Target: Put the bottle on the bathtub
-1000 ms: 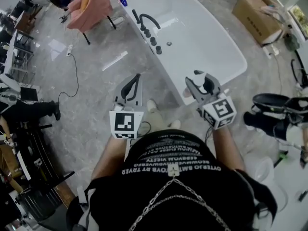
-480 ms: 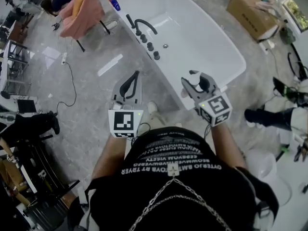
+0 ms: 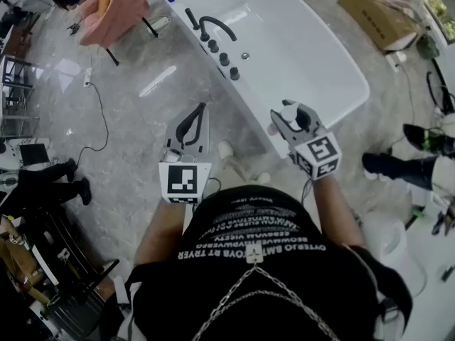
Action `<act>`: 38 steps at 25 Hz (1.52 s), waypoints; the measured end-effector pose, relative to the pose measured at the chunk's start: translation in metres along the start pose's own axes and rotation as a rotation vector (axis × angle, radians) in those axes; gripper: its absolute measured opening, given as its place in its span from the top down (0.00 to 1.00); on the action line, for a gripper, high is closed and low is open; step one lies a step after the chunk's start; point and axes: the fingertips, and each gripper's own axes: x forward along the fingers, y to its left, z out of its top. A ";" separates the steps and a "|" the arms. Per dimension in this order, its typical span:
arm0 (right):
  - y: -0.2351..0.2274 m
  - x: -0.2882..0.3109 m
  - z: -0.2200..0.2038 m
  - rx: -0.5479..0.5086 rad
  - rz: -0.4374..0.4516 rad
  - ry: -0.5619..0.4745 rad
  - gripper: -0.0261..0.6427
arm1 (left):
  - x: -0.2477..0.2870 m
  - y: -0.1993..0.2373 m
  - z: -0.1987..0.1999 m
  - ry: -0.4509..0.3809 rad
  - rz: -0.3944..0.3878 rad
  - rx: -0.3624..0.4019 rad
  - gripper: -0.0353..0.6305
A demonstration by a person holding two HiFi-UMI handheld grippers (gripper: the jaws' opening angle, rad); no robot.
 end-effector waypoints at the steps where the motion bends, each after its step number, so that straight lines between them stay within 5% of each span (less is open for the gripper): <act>1: 0.001 0.006 -0.004 0.007 0.002 0.008 0.74 | 0.001 0.003 -0.004 0.004 0.001 -0.005 0.94; 38: -0.071 0.133 -0.173 0.133 -0.084 0.259 0.73 | 0.061 0.027 -0.098 0.122 -0.051 -0.063 0.94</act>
